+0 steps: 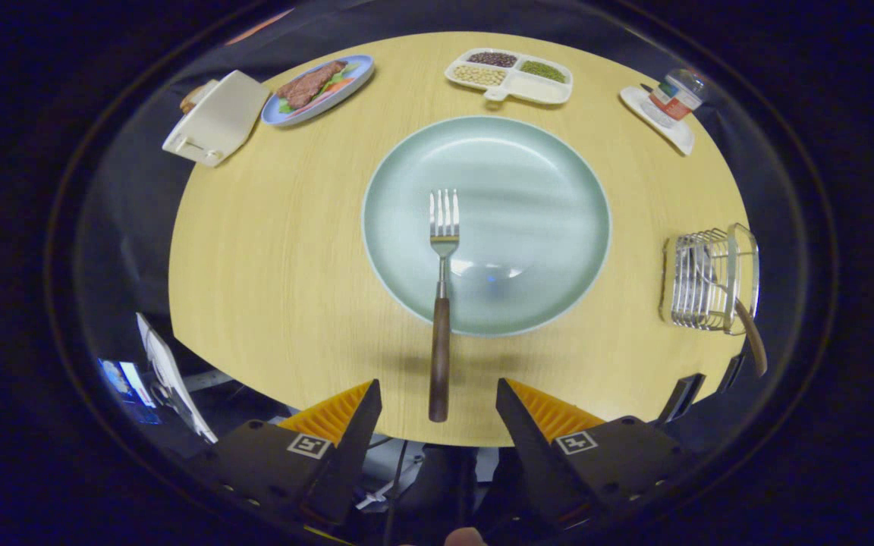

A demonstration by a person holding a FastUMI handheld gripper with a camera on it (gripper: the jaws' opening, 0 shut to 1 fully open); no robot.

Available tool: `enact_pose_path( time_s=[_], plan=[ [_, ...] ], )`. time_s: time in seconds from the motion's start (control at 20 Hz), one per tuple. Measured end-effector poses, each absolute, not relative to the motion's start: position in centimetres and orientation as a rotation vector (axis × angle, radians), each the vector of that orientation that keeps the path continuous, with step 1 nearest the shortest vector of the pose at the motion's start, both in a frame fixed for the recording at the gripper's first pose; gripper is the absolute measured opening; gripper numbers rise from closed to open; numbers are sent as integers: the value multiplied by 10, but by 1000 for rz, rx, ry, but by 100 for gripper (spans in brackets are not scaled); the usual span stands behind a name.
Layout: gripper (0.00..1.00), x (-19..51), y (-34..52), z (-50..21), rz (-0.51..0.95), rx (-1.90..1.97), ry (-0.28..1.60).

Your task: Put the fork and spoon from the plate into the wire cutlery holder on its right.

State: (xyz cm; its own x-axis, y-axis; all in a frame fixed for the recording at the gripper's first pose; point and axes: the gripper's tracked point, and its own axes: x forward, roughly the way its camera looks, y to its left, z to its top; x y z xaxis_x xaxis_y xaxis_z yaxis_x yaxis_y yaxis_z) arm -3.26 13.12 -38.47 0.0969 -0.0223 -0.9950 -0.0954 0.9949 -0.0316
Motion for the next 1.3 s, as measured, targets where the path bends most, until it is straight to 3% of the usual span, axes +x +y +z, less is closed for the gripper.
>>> enact_pose_path(
  time_s=[0.15,0.45,0.55,0.6,1.3],
  plan=[
    [83,-34,136,-404,12,-62,1503],
    [15,-41,130,-412,-41,-21,1546],
    [12,-41,131,-413,-41,9,1549],
    [3,-44,131,-405,-34,21,1552],
    [3,-65,81,-277,43,97,1495]
  ],
)
